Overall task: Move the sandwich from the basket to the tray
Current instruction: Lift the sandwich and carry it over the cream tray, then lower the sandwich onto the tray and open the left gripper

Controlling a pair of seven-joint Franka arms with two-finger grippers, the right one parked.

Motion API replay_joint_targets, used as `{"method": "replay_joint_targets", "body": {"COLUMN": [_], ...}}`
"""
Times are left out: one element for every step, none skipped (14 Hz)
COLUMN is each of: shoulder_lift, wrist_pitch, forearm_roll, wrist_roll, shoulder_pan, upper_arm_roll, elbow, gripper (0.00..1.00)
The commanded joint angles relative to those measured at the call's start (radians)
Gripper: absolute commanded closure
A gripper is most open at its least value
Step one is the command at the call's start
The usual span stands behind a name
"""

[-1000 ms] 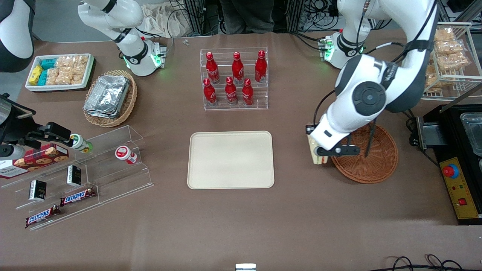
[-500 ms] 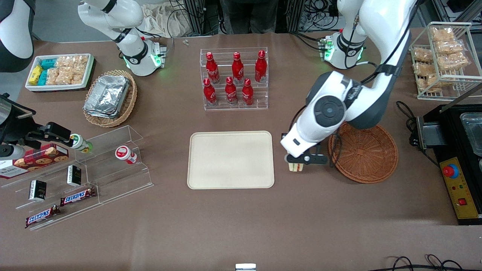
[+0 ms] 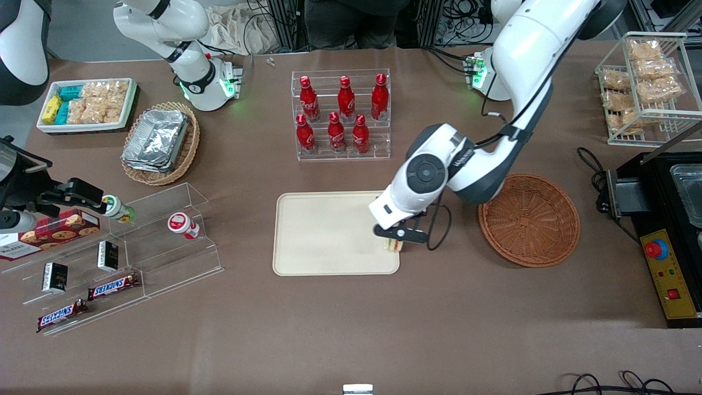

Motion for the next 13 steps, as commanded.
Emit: {"method": "replay_joint_targets", "body": {"shoulder_lift": [0.063,0.075,0.086,0.094,0.097,0.107,0.112,0.114,0.115,0.121,0.12,0.115,0.109], "wrist_pitch": [0.028,0.043,0.061,0.08,0.09,0.092,0.092,0.092,0.092,0.092,0.092,0.092,0.086], "forearm_roll": [0.087,0.096,0.099,0.101,0.101,0.102,0.102,0.104,0.13,0.162,0.181,0.193,0.202], "wrist_roll": [-0.089,-0.103,-0.112,-0.121,-0.126,-0.128,-0.134,-0.149,-0.167,-0.206,-0.273,-0.32,-0.339], "shoulder_pan": [-0.032,-0.038,-0.041,-0.042,-0.044,-0.044,-0.045,-0.045,-0.047,-0.049,-0.055,-0.055,-0.053], "upper_arm_roll": [-0.003,-0.003,-0.003,-0.003,-0.003,-0.003,-0.002,-0.002,-0.003,-0.003,-0.003,-0.003,-0.003], "elbow": [0.045,0.045,0.043,0.043,0.039,0.039,0.039,0.04,0.039,0.039,0.04,0.039,0.039], "gripper": [1.0,0.99,0.95,0.91,0.9,0.89,0.87,0.64,0.19,0.0,0.0,0.0,0.0]}}
